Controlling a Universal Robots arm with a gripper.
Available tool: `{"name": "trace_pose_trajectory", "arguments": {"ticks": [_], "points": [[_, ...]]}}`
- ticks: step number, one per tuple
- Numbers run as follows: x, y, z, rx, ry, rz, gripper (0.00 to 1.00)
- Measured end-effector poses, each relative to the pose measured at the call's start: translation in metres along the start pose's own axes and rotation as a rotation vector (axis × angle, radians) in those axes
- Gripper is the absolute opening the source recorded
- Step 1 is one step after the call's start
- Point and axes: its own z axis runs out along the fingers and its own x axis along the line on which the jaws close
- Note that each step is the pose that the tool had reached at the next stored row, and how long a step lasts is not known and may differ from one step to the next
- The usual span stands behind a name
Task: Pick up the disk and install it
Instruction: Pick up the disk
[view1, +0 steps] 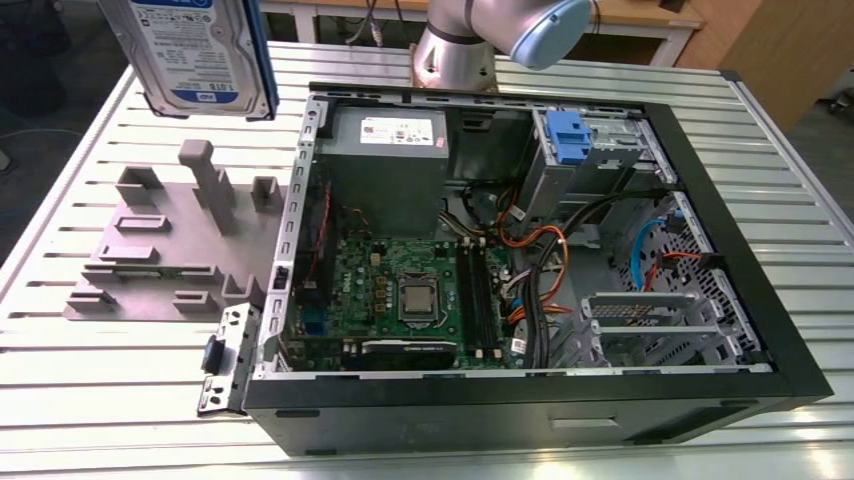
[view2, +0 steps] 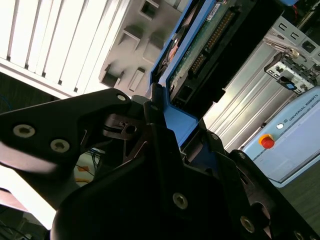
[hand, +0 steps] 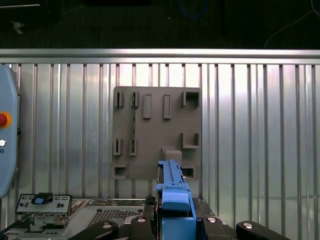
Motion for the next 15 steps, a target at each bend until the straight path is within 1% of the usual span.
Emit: {"name": "trace_pose_trajectory", "arguments": {"ticks": [15], "points": [[-0.0001,-0.006,-0.0001,0.0,0.0001,0.0,0.37]]}}
